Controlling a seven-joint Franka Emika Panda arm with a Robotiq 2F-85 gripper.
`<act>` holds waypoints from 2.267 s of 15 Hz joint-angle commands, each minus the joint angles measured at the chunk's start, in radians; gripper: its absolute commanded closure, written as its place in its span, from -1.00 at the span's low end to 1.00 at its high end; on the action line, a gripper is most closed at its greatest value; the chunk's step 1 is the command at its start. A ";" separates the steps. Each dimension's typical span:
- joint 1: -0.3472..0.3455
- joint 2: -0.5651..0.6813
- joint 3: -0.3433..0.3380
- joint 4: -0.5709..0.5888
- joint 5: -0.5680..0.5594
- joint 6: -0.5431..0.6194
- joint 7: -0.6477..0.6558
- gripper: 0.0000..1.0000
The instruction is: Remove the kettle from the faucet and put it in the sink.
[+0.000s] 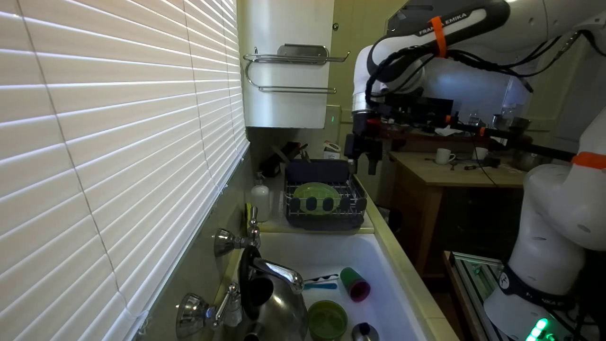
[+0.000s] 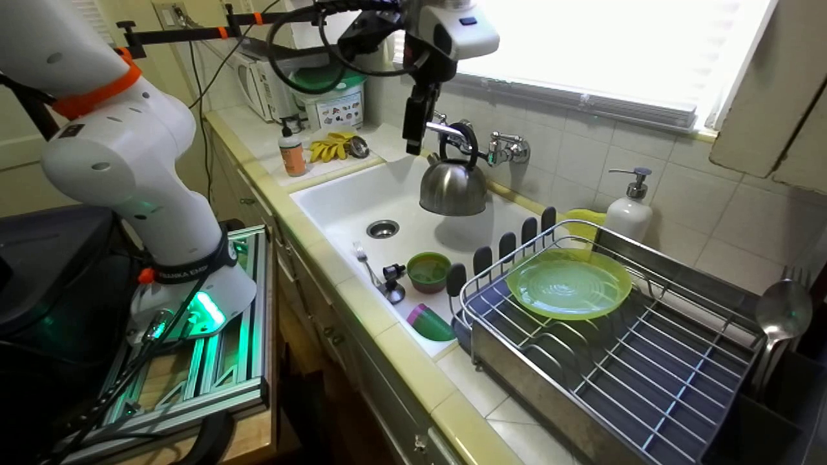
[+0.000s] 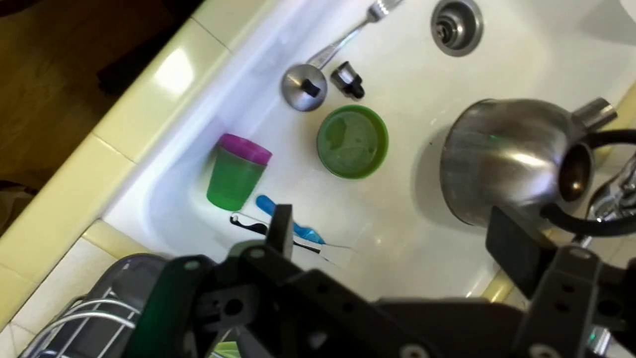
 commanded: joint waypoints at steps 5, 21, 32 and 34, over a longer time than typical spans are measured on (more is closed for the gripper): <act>0.014 0.137 0.036 0.102 0.097 -0.002 0.082 -1.00; 0.084 0.346 0.100 0.205 0.475 0.170 0.081 -1.00; 0.104 0.441 0.139 0.256 0.562 0.157 0.127 -1.00; 0.108 0.454 0.143 0.252 0.596 0.197 0.135 -1.00</act>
